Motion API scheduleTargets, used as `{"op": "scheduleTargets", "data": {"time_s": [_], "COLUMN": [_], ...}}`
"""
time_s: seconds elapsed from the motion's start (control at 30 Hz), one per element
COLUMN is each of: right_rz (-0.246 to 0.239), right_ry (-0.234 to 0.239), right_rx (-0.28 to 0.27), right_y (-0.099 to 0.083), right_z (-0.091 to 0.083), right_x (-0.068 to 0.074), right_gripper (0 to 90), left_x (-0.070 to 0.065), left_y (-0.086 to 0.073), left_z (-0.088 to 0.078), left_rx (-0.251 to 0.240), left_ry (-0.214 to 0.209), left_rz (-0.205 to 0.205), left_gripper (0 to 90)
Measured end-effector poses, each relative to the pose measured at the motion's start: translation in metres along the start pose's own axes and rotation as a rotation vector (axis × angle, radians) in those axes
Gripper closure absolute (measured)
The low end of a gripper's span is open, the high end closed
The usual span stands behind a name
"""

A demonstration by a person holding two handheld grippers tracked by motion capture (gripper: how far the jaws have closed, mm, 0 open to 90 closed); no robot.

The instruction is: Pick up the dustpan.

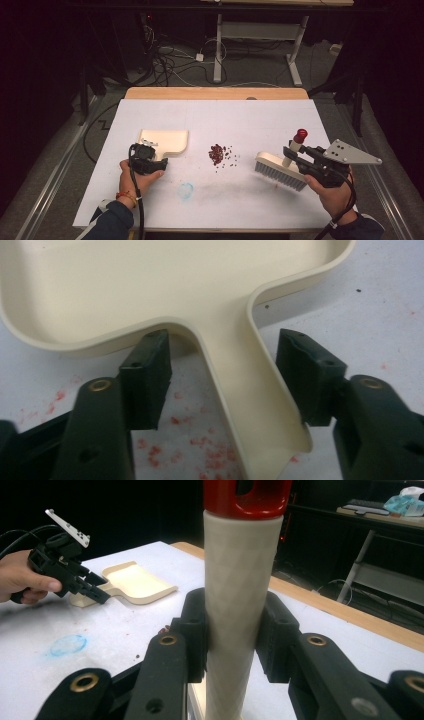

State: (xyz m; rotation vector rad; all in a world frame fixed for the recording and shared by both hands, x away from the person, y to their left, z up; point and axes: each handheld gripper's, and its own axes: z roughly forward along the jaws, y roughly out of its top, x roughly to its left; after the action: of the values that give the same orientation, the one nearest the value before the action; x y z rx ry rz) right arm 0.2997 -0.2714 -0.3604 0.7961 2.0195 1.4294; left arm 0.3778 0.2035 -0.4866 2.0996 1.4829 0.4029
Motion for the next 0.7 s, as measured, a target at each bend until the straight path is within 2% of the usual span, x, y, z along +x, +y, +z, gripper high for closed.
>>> {"op": "scheduleTargets", "data": {"time_s": [0.03, 0.07, 0.1, 0.13, 0.2, 0.33, 0.47, 0.57, 0.7], "right_rz": [0.0, 0.0, -0.01, -0.01, -0.01, -0.015, -0.006, -0.005, -0.001], "right_ry": [0.0, 0.0, 0.003, 0.003, 0.007, 0.011, 0.014, 0.01, 0.009], "right_rx": [0.0, 0.003, 0.003, 0.003, 0.008, 0.015, 0.014, 0.014, 0.019], "right_y": [0.0, 0.0, 0.0, 0.0, 0.0, -0.001, -0.001, -0.001, -0.003], "right_z": [0.0, 0.0, 0.001, 0.001, 0.001, 0.004, 0.004, 0.004, 0.006], "right_x": [0.0, 0.001, 0.001, 0.001, 0.002, 0.004, 0.002, 0.0, -0.002], "right_gripper": [69.1, 69.1, 69.1, 69.1, 69.1, 69.1, 69.2, 69.2, 69.2], "left_x": [0.0, -0.001, -0.001, -0.001, -0.001, -0.001, 0.001, 0.005, 0.008], "left_y": [0.0, 0.0, 0.001, 0.001, 0.003, 0.004, 0.005, 0.006, 0.005], "left_z": [0.0, -0.001, -0.001, -0.001, -0.001, -0.001, -0.005, -0.01, -0.023], "left_rx": [-0.001, -0.003, -0.002, -0.001, 0.005, 0.014, 0.024, 0.02, -0.007], "left_ry": [-0.003, -0.002, -0.005, -0.007, -0.009, -0.012, -0.013, -0.029, -0.013], "left_rz": [0.009, 0.016, 0.023, 0.026, 0.042, 0.055, 0.087, 0.102, 0.128], "left_gripper": [40.9, 45.5, 56.5, 56.5, 62.7, 63.4, 63.6, 63.7, 63.8]}}
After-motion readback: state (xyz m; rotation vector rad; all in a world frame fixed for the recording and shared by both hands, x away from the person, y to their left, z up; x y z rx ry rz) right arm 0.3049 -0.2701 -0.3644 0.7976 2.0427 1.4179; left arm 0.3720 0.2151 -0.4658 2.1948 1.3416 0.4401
